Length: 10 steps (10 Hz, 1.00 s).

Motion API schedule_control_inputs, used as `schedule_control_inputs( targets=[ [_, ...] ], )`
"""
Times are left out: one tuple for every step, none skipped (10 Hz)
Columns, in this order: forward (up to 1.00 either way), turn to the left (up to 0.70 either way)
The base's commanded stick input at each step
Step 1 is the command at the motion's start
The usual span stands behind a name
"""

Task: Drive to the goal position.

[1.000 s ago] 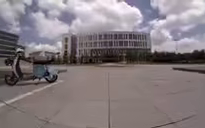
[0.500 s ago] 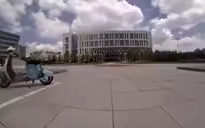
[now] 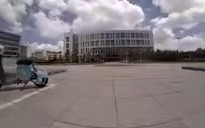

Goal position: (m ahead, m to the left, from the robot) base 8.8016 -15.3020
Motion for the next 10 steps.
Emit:
schedule_control_inputs(
  targets=[
    [0.70, -0.35],
    [0.70, -0.35],
    [0.70, -0.35],
    [0.70, -0.07],
    [0.70, 0.00],
    [0.70, 0.00],
    [0.70, 0.00],
    [0.70, 0.00],
    [0.70, 0.00],
    [0.70, 0.00]
  ],
)
